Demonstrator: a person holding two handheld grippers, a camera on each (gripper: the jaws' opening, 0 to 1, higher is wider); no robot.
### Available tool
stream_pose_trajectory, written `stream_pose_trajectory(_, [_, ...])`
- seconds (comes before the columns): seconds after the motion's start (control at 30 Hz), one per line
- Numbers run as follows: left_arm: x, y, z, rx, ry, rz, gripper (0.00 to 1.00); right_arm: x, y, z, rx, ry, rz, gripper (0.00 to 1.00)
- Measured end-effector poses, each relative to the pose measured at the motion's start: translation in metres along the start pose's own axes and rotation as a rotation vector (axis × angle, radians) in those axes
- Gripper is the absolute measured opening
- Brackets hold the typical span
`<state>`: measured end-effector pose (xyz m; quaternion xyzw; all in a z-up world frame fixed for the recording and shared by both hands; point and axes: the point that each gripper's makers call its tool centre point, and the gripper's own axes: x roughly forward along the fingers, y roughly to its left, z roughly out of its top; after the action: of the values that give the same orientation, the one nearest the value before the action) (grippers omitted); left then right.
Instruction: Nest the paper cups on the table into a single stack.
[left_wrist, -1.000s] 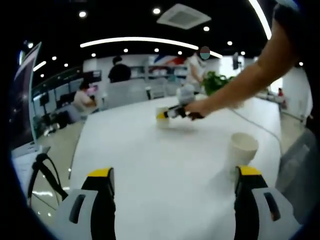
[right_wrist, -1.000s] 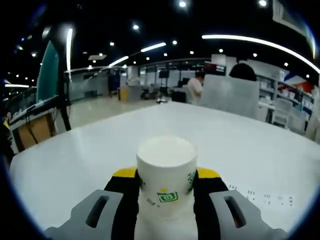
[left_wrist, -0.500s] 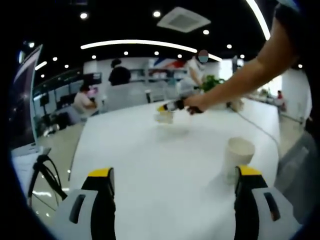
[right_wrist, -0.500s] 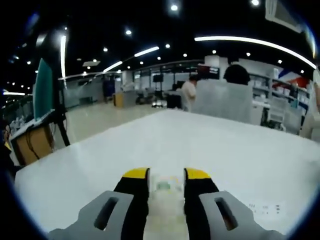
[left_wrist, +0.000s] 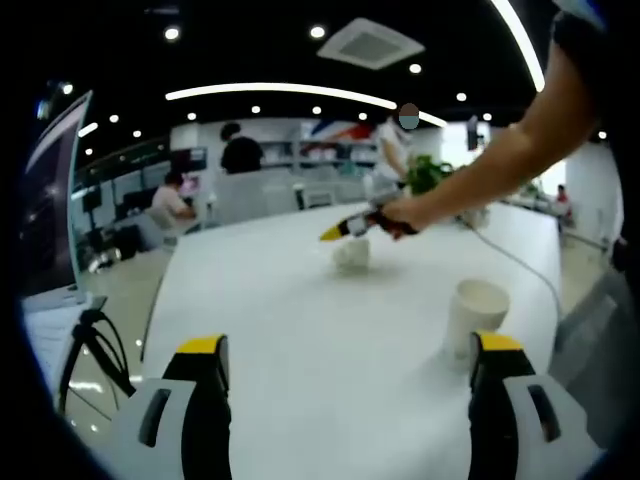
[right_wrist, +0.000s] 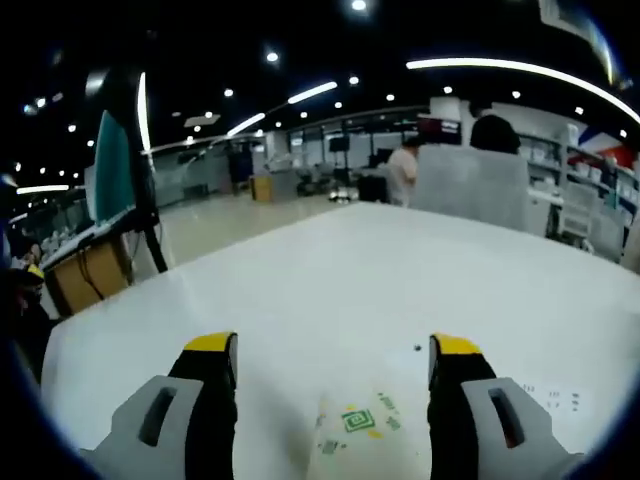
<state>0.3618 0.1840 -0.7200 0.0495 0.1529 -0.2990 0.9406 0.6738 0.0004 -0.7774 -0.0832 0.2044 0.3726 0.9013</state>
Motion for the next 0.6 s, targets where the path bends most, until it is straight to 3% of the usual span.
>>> stream_pose_trajectory(0.13, [0.002, 0.003, 0.002, -0.001, -0.006, 0.002, 0.99, 0.0, 0.001, -0.004, -0.001, 0.016, 0.012, 1.0])
stream_pose_trajectory(0.17, [0.003, 0.002, 0.002, -0.003, -0.007, 0.001, 0.99, -0.004, -0.004, -0.01, -0.015, 0.06, -0.017, 1.0])
stream_pose_trajectory(0.23, [0.004, 0.001, 0.002, -0.004, -0.01, 0.0, 0.99, -0.001, -0.001, -0.006, -0.047, 0.06, 0.006, 1.0])
stream_pose_trajectory(0.3, [0.004, 0.0, 0.001, -0.002, -0.008, -0.005, 0.99, -0.001, -0.007, -0.012, -0.096, 0.115, 0.001, 1.0])
stream_pose_trajectory(0.43, [0.002, 0.0, -0.001, -0.004, -0.005, -0.006, 0.99, 0.001, -0.016, -0.024, -0.086, 0.198, 0.004, 0.94])
stream_pose_trajectory(0.47, [0.001, 0.001, -0.002, -0.006, -0.004, -0.004, 0.99, -0.004, -0.019, -0.039, -0.084, 0.281, -0.003, 0.91])
stream_pose_trajectory(0.53, [0.0, 0.002, -0.003, -0.009, -0.003, -0.001, 0.99, -0.006, -0.022, -0.052, -0.074, 0.341, -0.005, 0.82])
stream_pose_trajectory(0.6, [-0.001, 0.002, -0.003, -0.009, -0.003, 0.001, 0.99, -0.006, -0.021, -0.054, -0.061, 0.342, -0.003, 0.78])
